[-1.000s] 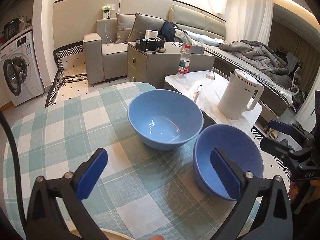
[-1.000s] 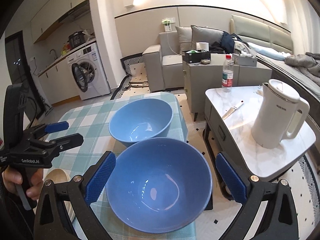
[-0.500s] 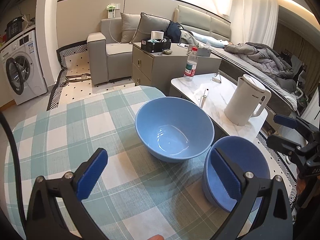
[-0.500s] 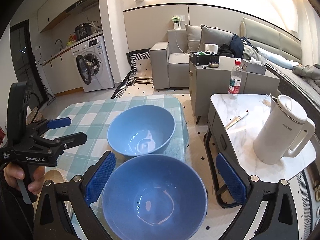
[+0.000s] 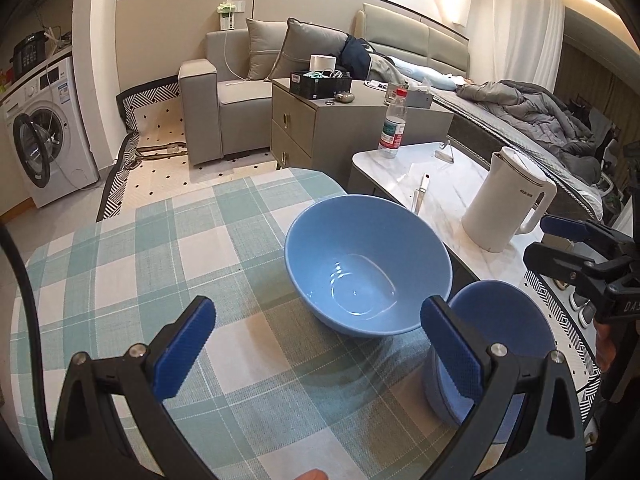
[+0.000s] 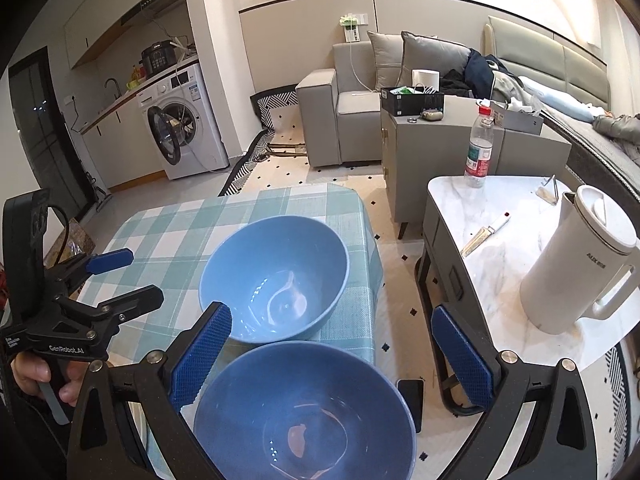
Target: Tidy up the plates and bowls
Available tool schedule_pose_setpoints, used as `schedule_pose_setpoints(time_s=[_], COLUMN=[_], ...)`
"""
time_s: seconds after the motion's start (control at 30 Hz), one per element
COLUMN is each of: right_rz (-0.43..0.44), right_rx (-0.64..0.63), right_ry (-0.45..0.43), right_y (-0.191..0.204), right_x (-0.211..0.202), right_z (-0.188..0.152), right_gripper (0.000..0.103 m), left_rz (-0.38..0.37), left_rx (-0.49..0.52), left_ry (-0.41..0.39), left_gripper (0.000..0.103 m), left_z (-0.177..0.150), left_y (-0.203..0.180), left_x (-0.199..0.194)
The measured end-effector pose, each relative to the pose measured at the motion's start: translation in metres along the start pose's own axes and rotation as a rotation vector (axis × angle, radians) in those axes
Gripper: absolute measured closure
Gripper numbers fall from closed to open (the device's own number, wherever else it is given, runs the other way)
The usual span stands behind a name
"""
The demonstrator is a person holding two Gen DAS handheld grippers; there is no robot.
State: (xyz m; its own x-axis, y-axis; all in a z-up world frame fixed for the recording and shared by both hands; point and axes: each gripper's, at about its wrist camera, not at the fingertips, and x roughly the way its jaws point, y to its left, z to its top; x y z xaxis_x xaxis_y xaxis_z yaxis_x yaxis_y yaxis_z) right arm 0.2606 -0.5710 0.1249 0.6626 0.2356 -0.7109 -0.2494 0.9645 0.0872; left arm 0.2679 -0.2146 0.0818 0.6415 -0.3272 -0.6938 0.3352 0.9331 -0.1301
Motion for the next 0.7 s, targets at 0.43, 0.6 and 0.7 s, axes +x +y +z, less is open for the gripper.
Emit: schedule_pose_setpoints(time_s=[0.43,0.6,0.7], right_rz=[0.026,0.027,0.028], right_rx=[0.005,0.019,0.022], right_ry=[0.082,0.116,0.144], right_y=[-0.001,-0.003,-0.004], right_x=[0.042,0.061,0.072], right_z=[0.002,0.004,0.004], right_gripper=[0.002,0.013,0.018], left_rz=[0.008,-0.008,-0.015], left_rx=[0.007,-0.012,-0.020], left_ry=[0.038,0.054,0.062], left_gripper=[0.000,0.002,0.004], left_z=[0.006,0.009,0.009], left_y=[0.003,0.009,0.011], left_x=[0.018,0.030,0.036])
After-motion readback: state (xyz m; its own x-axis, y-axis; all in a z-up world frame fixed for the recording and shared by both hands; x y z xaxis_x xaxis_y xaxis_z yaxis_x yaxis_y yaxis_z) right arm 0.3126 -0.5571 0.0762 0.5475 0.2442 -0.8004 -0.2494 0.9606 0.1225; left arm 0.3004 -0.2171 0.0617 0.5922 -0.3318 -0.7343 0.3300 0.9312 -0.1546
